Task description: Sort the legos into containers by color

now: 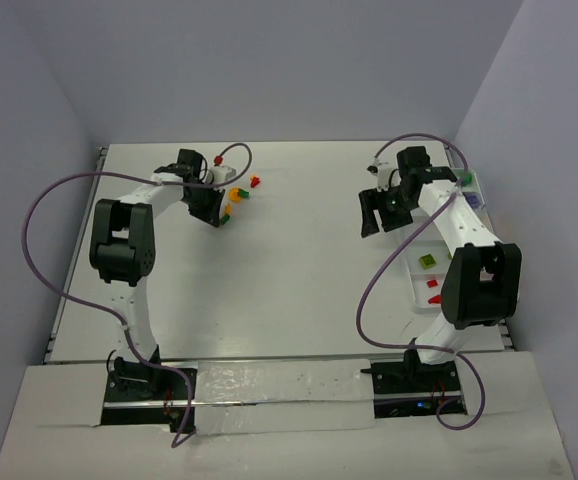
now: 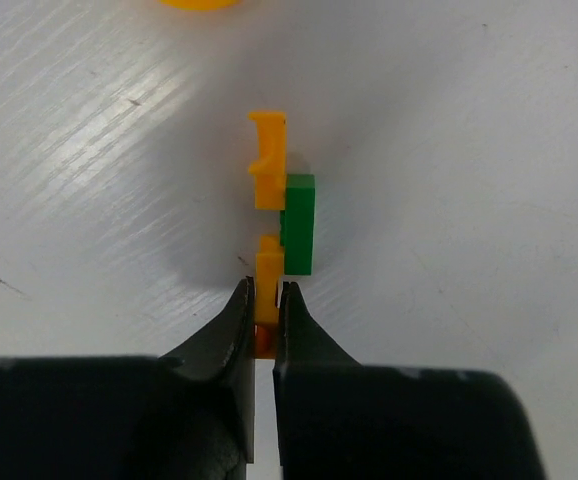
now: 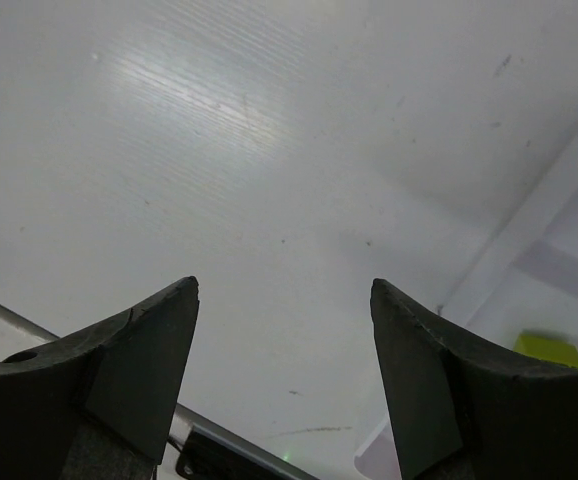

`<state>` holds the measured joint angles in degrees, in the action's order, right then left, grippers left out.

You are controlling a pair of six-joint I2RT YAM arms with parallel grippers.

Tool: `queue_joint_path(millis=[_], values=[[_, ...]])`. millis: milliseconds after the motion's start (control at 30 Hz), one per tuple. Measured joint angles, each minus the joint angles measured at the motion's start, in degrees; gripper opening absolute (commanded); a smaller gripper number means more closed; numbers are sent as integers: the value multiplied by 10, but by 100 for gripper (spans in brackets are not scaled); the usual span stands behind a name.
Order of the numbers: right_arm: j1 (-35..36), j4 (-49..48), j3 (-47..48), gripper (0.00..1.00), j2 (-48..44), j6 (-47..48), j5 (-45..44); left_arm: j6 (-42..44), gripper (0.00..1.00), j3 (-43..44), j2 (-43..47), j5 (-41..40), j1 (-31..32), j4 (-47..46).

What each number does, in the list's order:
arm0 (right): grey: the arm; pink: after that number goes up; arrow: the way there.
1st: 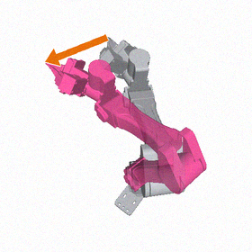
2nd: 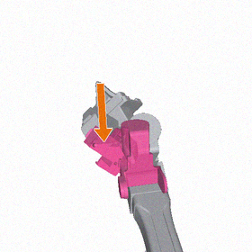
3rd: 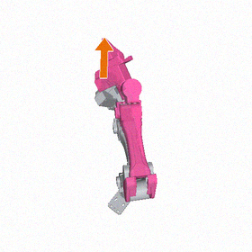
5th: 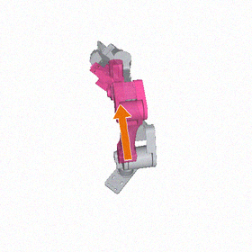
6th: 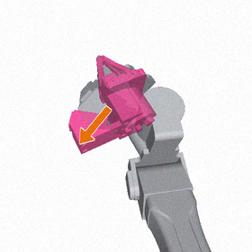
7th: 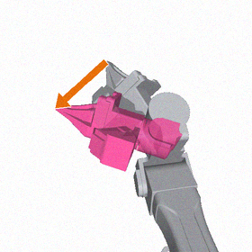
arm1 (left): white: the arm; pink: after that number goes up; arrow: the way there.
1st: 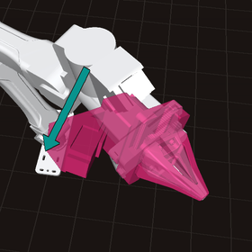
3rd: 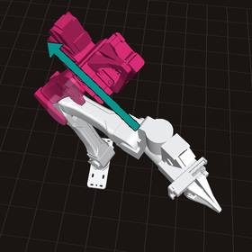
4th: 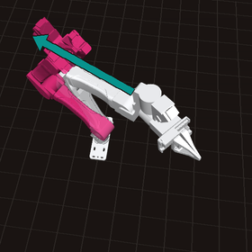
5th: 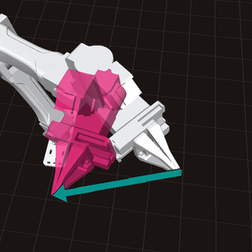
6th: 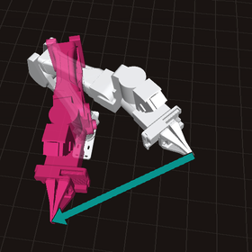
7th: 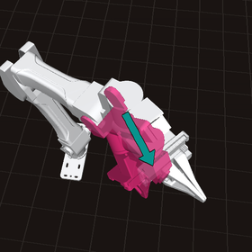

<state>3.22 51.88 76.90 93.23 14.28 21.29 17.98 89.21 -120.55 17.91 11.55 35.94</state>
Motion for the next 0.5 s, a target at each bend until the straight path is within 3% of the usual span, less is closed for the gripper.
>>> queue_joint_path(millis=[167, 300, 500], values=[[1, -45, -14, 71, -8, -18, 71, 24, 0, -8, 21, 48, 22, 22], [2, -73, -33, 69, -16, -45, 150, 52, 0, -49, 106, 91, 74, 36], [11, -112, -73, 67, -24, -54, 263, 115, 0, -62, 212, 231, 159, 87]])
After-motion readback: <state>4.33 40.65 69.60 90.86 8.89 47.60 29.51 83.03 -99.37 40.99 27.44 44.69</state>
